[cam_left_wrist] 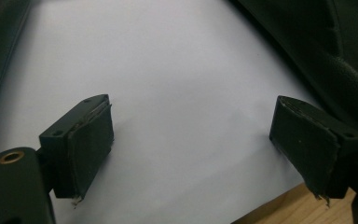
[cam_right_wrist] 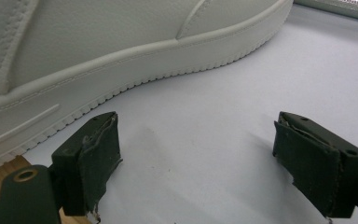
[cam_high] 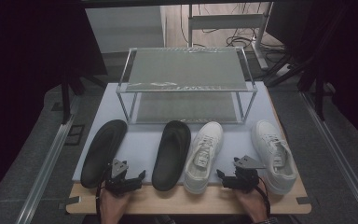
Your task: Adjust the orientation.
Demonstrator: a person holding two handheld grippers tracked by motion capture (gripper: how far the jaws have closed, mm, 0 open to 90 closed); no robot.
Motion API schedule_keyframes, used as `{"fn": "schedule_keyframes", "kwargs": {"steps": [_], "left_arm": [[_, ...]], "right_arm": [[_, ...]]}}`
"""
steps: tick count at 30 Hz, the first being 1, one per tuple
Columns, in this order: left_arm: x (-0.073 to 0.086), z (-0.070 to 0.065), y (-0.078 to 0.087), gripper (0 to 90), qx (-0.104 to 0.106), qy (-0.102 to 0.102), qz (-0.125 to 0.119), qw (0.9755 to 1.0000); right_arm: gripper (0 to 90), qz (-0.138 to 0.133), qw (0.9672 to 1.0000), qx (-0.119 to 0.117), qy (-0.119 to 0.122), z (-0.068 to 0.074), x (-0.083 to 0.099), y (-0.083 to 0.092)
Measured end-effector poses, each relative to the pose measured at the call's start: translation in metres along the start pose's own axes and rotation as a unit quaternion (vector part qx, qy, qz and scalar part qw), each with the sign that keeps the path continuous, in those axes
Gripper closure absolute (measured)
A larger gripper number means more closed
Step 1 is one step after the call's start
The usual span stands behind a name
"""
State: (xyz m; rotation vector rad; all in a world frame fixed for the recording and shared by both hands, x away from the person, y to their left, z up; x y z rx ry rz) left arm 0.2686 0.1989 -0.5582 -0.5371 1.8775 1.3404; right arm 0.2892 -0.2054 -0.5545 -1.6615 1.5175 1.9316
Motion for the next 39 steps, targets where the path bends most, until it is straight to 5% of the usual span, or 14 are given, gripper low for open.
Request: {"fn": "schedule_keyframes", "kwargs": {"steps": [28,39], "left_arm": [[-0.0006,0.0024,0.0000,13.1,0.009,-0.009,0.000,0.9999],[-0.0070,0.0050,0.0088,20.1,0.024,0.004,0.007,0.9997]], "right_arm": [[15.7,0.000,1.0000,0.003,-0.001,0.0007,0.0005,0.0008],[15.7,0.000,1.0000,0.003,-0.001,0.0006,0.0005,0.0008]]}}
Point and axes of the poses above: each handheld gripper's, and its own axes: y roughly backward along the jaws, x roughly out of its underside, z roughly to its left, the point moved 3 cm from there along -y, roughly forward along the jaws, and after that the axes turned 10 degrees about y, right-handed, at the moved point
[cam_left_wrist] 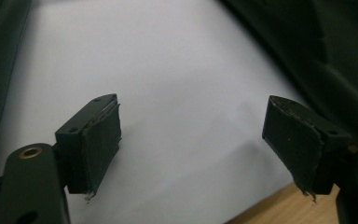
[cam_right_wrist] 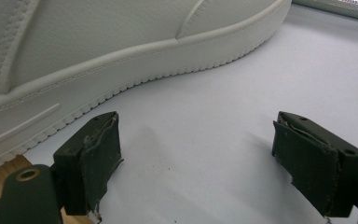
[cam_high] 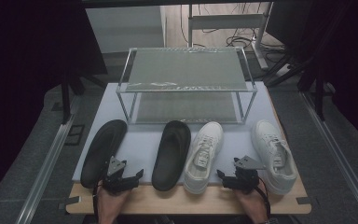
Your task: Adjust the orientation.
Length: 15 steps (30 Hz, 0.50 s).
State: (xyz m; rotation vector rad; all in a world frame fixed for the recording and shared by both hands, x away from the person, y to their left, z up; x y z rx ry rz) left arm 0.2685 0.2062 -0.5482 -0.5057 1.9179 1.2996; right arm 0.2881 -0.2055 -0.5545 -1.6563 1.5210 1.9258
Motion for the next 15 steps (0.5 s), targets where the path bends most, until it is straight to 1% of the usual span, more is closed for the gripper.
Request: {"fn": "schedule_keyframes", "kwargs": {"steps": [1,4,6,8,13,15], "left_arm": [[0.000,0.000,0.000,21.4,0.000,0.000,0.000,1.0000],[-0.005,-0.002,0.008,24.0,0.013,-0.001,-0.010,0.9999],[-0.007,-0.001,0.013,24.6,0.019,0.007,-0.013,0.9997],[-0.008,0.001,0.015,24.8,0.026,0.009,-0.018,0.9995],[-0.012,0.005,0.017,24.9,0.035,0.014,-0.015,0.9992],[-0.015,0.007,0.018,25.0,0.039,0.018,-0.014,0.9990]], "right_arm": [[15.7,0.000,1.0000,0.000,0.000,0.000,0.000,0.000],[15.7,0.000,1.0000,0.000,0.000,0.000,0.000,0.000],[15.7,0.000,1.0000,0.000,0.000,0.000,0.000,0.000],[15.7,0.000,1.0000,0.000,0.000,0.000,0.000,0.000],[15.7,0.000,1.0000,0.000,0.000,0.000,0.000,0.000],[15.7,0.000,1.0000,0.000,0.000,0.000,0.000,0.000]]}}
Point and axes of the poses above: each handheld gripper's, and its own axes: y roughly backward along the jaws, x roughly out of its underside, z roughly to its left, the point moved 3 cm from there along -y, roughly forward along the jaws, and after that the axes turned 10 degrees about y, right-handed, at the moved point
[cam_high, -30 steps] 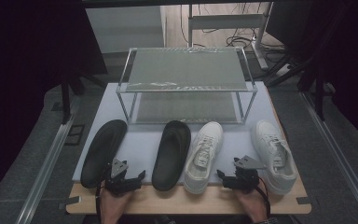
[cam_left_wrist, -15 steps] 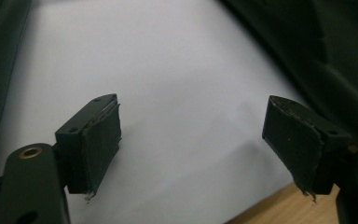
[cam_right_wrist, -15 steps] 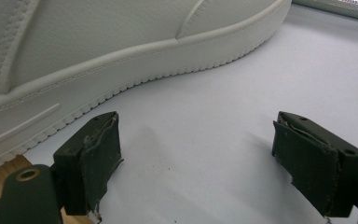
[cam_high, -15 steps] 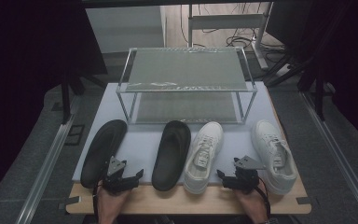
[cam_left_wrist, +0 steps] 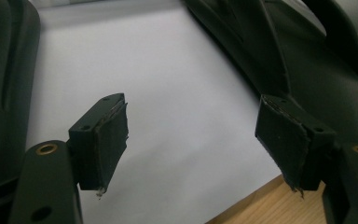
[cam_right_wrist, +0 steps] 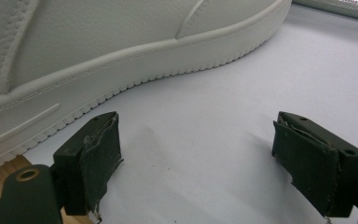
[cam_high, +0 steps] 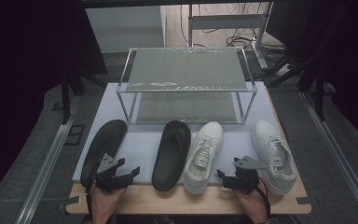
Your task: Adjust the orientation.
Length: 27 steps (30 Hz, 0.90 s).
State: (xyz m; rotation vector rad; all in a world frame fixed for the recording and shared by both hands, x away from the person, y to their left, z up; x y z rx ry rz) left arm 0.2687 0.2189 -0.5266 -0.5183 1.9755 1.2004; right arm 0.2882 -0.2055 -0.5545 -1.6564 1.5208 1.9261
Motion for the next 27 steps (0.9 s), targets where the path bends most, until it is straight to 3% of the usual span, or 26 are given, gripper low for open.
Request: {"fn": "schedule_keyframes", "kwargs": {"steps": [6,12,27], "left_arm": [[-0.007,0.008,0.005,24.8,-0.008,0.003,-0.006,0.9999],[-0.012,0.018,0.013,23.8,-0.038,-0.007,-0.006,0.9992],[-0.029,0.048,0.025,26.1,-0.057,0.007,-0.006,0.9983]], "right_arm": [[15.6,0.000,1.0000,0.000,0.000,0.000,0.000,0.000],[15.7,0.000,1.0000,0.000,0.000,0.000,0.000,0.000],[15.4,0.001,1.0000,0.000,0.000,0.000,0.000,0.000]]}}
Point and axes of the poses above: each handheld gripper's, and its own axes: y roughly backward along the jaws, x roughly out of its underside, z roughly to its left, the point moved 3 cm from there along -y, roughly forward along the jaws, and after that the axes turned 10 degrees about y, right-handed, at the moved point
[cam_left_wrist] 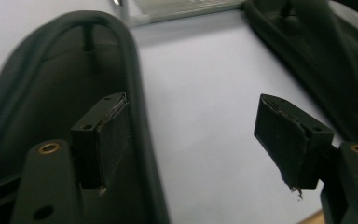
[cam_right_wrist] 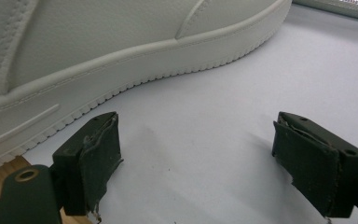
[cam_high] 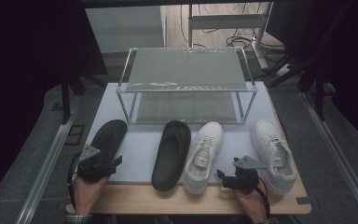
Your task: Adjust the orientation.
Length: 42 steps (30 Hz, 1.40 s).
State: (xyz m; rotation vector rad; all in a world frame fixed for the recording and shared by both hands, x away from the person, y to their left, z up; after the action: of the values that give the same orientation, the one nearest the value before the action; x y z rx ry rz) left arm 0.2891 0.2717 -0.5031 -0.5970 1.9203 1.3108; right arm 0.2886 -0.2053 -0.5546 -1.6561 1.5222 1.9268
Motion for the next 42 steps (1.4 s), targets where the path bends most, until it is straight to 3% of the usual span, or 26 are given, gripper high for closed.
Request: {"fn": "schedule_keyframes", "kwargs": {"steps": [2,10,18,25,31,42], "left_arm": [[-0.002,0.002,0.002,26.2,0.006,0.004,-0.004,1.0000],[-0.006,0.017,-0.003,31.3,-0.016,0.017,0.008,0.9997],[-0.005,0.022,-0.019,51.3,-0.028,0.014,0.033,0.9990],[-0.008,0.021,-0.020,70.0,-0.028,0.017,0.035,0.9988],[-0.010,0.022,-0.022,79.8,-0.033,0.019,0.047,0.9982],[-0.011,0.021,-0.016,83.5,-0.035,0.017,0.045,0.9982]], "right_arm": [[15.4,0.000,1.0000,0.000,0.000,0.000,0.000,0.000],[15.4,0.000,1.0000,0.000,0.000,0.000,0.000,0.000],[15.4,0.000,1.0000,0.000,0.000,0.000,0.000,0.000],[15.4,0.000,1.0000,0.000,0.000,0.000,0.000,0.000],[15.4,0.000,1.0000,0.000,0.000,0.000,0.000,0.000],[15.4,0.000,1.0000,0.000,0.000,0.000,0.000,0.000]]}}
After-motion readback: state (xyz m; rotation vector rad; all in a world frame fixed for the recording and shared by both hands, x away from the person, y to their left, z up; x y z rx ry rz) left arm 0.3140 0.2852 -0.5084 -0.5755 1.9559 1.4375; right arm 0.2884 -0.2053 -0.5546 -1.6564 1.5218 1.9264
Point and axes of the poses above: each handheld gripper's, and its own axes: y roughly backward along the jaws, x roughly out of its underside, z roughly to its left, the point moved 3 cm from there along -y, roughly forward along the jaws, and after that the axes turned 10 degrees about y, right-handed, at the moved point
